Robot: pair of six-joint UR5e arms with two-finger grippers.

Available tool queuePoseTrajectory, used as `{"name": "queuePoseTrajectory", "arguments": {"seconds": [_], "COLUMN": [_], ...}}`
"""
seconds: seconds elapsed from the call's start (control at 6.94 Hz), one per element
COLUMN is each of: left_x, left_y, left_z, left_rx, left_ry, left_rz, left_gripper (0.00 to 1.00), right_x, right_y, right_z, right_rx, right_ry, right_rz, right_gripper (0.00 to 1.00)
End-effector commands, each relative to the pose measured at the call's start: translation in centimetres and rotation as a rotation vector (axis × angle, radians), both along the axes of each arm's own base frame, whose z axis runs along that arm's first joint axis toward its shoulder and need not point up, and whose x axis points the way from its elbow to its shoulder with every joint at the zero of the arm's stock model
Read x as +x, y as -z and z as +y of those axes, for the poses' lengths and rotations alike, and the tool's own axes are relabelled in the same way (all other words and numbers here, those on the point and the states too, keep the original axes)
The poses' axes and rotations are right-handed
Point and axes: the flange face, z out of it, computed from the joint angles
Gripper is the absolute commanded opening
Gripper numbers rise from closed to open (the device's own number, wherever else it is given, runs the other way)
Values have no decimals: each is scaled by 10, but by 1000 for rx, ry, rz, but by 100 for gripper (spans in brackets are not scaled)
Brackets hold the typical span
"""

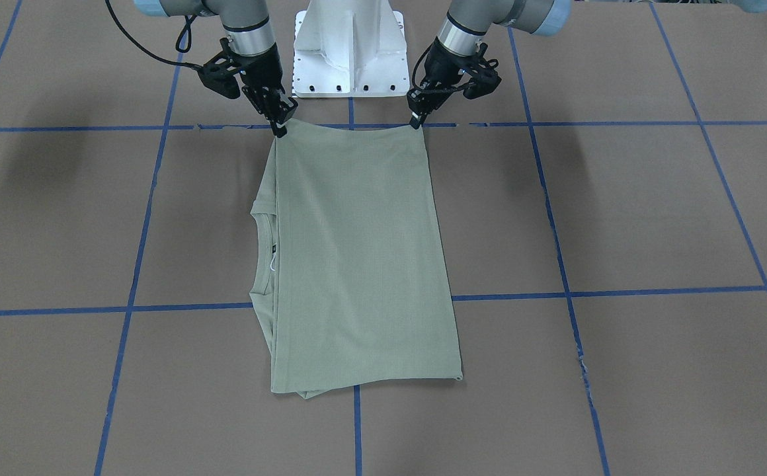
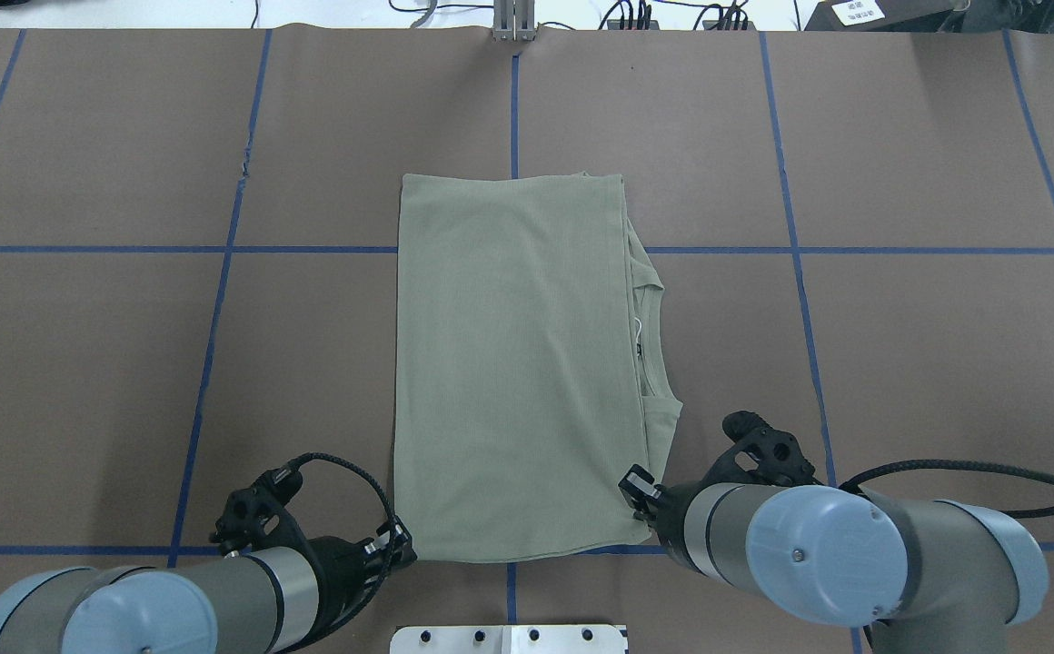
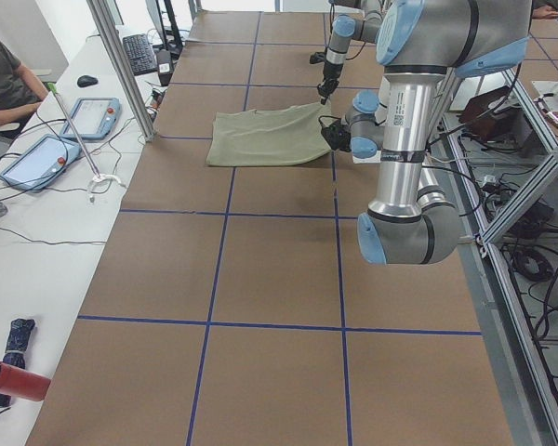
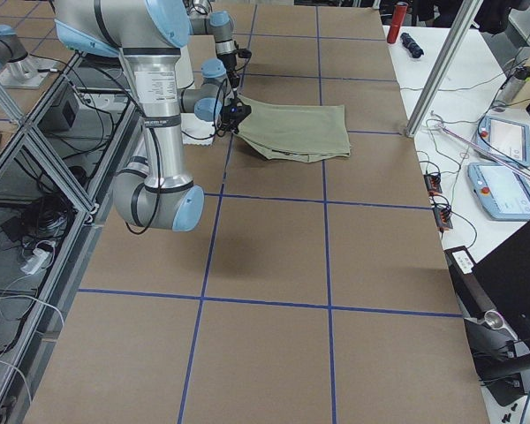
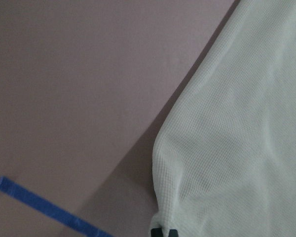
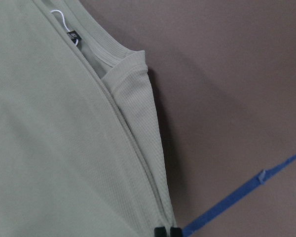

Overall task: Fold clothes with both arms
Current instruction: 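Grasp the near shirt edge with both grippers and fold it away from the robot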

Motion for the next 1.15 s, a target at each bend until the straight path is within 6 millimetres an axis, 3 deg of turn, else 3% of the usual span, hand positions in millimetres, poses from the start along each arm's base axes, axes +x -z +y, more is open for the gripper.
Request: {"name": "queuePoseTrajectory", "arguments": {"seconds": [0.0, 0.14, 0.43, 0.58, 0.72, 0.86, 1.01], "left_x": [-45, -64, -80, -70, -60, -63, -56], "left_y": [48, 67, 95, 94, 82, 66, 58], "left_z": [11, -2, -84, -136, -184, -219, -243], "left_rx": [-19, -12, 98, 123, 176, 202, 221], "left_ry": [3, 29, 162, 172, 194, 233, 254], "left_rz": [84, 130, 133, 85, 13, -44, -59], "left_gripper": [0, 0, 0, 0, 0, 0, 0], "right_x": [28, 35, 54, 38, 37, 43, 35], "right_y": [27, 34, 28, 36, 35, 30, 30], "right_z": [8, -1, -68, -110, -162, -199, -229], "right_rx": [-20, -15, -23, -33, -25, -13, -24], "right_ry": [30, 6, -110, -129, -142, -161, -174], "right_rz": [-77, -94, -76, -71, -46, -20, 0], "right_gripper": [0, 0, 0, 0, 0, 0, 0]}}
